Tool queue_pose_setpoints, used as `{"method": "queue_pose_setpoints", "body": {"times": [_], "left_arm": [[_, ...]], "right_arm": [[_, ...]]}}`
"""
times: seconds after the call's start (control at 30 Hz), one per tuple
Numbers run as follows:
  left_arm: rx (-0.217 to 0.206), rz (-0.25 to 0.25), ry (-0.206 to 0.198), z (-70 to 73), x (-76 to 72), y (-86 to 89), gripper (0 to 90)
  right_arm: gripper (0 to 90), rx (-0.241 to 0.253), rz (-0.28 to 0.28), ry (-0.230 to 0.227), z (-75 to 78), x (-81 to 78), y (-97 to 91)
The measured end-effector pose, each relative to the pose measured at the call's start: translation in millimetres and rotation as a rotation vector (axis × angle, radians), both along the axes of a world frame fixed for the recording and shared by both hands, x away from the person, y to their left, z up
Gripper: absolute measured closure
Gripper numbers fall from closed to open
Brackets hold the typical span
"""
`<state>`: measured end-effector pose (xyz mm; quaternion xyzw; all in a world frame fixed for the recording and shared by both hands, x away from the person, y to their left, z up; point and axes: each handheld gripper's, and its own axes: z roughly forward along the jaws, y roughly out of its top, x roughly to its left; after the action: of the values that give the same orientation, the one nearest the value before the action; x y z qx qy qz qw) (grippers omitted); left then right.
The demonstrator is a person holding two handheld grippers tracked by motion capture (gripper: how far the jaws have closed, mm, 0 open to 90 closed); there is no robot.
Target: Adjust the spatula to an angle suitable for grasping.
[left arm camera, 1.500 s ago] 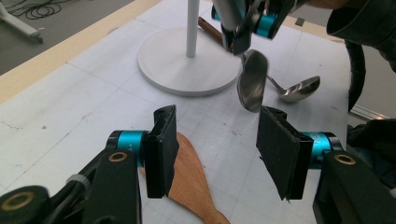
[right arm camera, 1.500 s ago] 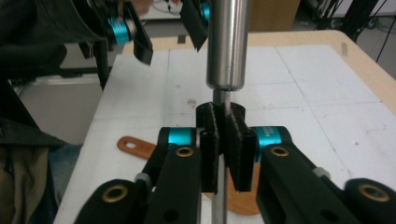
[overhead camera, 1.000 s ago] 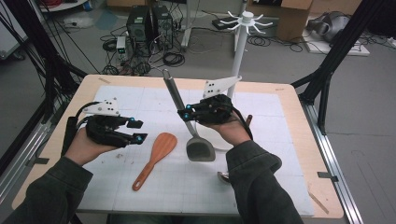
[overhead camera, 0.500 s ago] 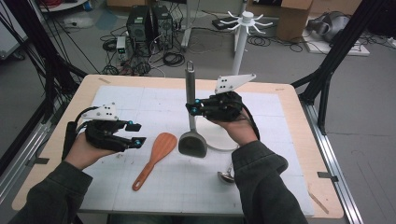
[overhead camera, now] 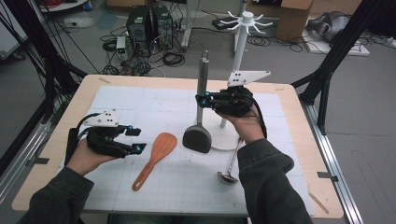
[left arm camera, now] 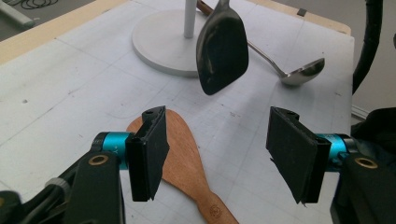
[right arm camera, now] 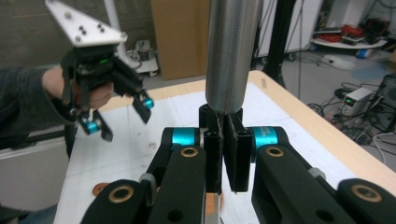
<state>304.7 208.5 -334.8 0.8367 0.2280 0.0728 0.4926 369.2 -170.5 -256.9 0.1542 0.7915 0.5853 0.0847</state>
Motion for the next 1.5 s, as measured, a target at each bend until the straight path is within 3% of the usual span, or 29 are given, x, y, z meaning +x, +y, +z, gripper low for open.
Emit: {"method": "queue_pose_setpoints", "body": {"times": [0.8, 1.03, 1.5], "left_arm": [[0.011, 0.028, -0.010, -10.4, -5.9, 0.5, 17.8], [0.014, 0.044, -0.011, -13.4, -7.1, 1.2, 11.1], [0.012, 0.042, -0.008, -21.4, -12.0, -1.2, 10.2]], "right_arm": [[87.5, 0.037, -0.190, -0.012, 35.5, 7.4, -19.4], [87.5, 0.045, -0.222, 0.002, 37.1, 8.8, -21.3], [87.5, 0.040, -0.288, 0.041, 32.4, 14.4, -27.6]]}}
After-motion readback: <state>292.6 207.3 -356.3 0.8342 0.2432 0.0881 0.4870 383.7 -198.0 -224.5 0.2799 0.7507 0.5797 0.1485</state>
